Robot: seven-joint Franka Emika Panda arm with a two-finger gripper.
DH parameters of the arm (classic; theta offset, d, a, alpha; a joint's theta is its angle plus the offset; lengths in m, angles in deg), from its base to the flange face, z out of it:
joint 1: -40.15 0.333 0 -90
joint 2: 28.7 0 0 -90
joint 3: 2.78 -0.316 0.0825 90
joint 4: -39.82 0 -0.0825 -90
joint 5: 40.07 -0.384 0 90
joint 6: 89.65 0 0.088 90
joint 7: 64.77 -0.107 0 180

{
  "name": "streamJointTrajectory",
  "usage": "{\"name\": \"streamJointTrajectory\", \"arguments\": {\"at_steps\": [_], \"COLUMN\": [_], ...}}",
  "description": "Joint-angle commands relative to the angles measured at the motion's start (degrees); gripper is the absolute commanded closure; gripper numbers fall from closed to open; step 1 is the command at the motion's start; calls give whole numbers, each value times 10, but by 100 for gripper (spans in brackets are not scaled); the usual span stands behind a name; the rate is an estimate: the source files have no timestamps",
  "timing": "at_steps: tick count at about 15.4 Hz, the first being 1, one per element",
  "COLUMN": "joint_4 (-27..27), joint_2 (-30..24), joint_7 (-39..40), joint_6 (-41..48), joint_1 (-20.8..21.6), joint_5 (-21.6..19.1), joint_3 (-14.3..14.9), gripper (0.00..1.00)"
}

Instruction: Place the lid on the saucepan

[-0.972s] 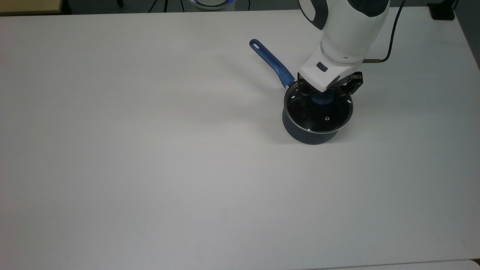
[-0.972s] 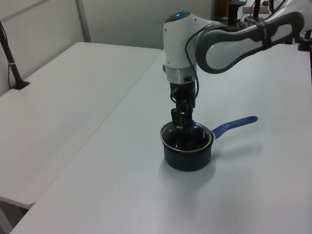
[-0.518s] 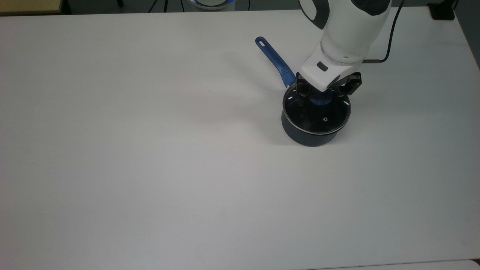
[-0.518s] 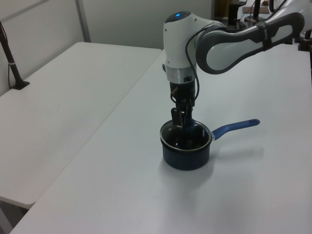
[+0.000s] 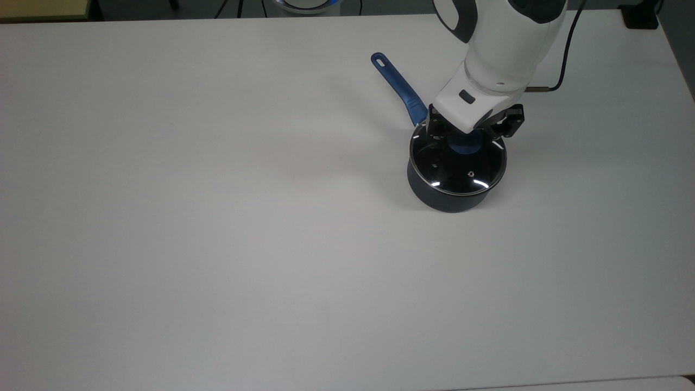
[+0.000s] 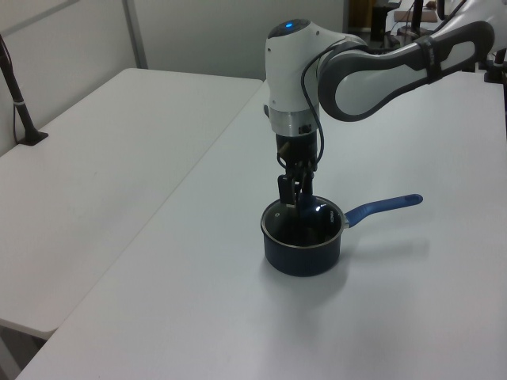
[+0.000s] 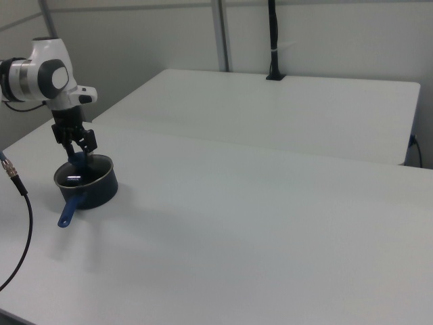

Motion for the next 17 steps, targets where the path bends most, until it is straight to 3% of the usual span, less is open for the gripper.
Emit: {"name": "streamJointTrajectory", "arguments": {"at_steps": [1, 7, 12, 17], "joint_4": [-7, -9, -3, 21], "joint_2": [3, -7, -52, -125], "joint_7": [-5, -8, -2, 73], "joint_6": [1, 26, 78, 158], "joint_1": [9, 6, -1, -59], "joint_5": [9, 6, 26, 37], "joint_3": [8, 9, 16, 16], "gripper": [0, 0, 0, 0]}}
